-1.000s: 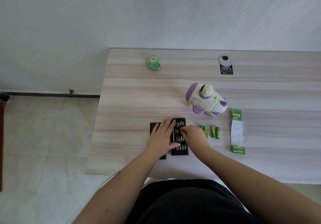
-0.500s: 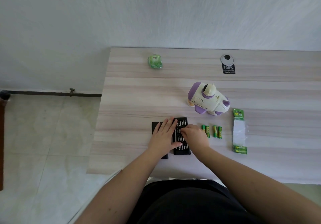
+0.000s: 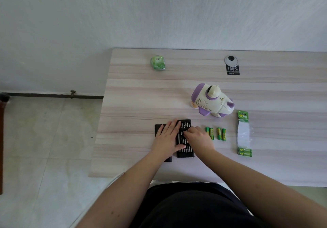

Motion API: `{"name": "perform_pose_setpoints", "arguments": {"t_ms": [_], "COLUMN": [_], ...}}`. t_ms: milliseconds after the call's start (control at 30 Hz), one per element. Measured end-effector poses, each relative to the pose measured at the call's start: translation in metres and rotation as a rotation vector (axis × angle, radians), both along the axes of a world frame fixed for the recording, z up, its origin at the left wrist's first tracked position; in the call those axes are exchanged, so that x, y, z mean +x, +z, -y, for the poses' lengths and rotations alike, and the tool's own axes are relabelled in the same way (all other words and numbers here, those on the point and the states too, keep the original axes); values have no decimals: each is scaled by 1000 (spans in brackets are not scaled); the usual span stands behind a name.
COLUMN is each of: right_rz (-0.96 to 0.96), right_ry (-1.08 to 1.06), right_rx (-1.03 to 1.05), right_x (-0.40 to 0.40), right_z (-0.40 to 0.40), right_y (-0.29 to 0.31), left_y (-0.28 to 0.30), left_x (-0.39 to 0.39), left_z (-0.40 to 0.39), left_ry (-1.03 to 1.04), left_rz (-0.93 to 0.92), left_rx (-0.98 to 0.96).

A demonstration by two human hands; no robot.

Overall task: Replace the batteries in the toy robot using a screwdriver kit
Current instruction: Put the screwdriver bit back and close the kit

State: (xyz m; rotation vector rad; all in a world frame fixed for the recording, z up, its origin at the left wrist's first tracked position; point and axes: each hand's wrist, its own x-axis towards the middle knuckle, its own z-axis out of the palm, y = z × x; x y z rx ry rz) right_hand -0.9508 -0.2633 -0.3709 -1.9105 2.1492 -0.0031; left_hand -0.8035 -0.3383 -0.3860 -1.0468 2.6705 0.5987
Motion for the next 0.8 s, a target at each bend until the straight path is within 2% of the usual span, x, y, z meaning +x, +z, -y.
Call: {"name": "perform_pose_setpoints", "arguments": {"t_ms": [300,800], "right_rz": [-73,-85], "right_ry": [-11,-35], "right_rx": [-89,43], "right_x": [11,21], "right_z": [-21,-33], "right_y": [-2,1], "left_y": [1,1], "left_x": [0,0], "left_z": [0,-1], "left_ry": [-1,14], "left_rz": [-17,-23], "left_rx": [17,4]}}
